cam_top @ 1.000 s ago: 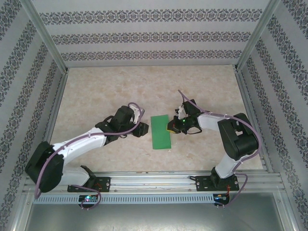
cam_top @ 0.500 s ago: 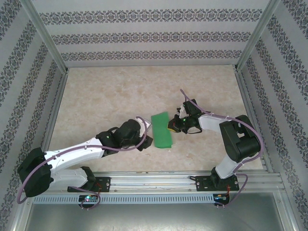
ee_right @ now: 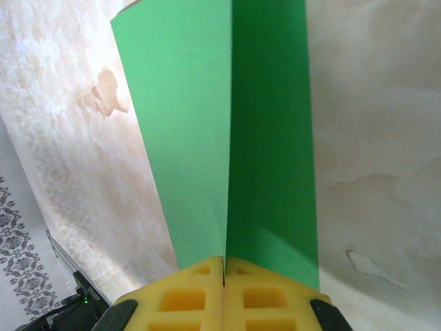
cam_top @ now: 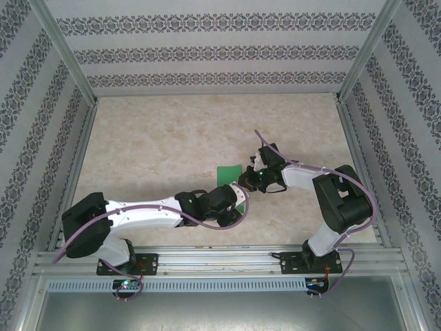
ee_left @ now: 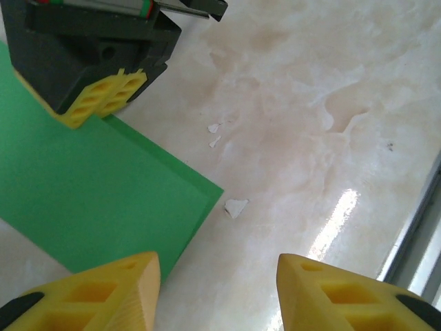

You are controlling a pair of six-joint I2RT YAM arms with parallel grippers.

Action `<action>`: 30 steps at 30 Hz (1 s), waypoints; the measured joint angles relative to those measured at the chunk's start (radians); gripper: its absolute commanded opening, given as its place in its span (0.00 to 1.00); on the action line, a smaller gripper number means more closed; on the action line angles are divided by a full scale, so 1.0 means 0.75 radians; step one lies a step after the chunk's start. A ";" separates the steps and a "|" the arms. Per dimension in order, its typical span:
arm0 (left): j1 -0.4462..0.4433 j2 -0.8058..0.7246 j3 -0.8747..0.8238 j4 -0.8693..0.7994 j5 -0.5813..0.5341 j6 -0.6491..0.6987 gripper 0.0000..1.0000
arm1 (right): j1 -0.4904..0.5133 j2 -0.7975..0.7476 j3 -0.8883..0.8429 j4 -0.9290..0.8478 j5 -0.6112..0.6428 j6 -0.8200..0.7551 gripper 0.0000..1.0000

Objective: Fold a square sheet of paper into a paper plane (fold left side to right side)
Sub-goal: Fold the triangle a second time at the center of the table.

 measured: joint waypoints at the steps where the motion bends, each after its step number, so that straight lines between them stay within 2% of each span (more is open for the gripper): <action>1: -0.001 0.013 0.007 0.000 -0.003 0.001 0.52 | 0.005 -0.001 0.000 -0.001 0.002 0.000 0.00; 14: -0.001 0.202 0.110 -0.020 -0.019 0.024 0.60 | 0.005 -0.010 0.000 -0.006 0.015 0.000 0.00; 30: -0.002 0.396 0.234 -0.119 -0.171 0.054 0.62 | 0.005 -0.010 0.000 -0.007 0.021 0.000 0.00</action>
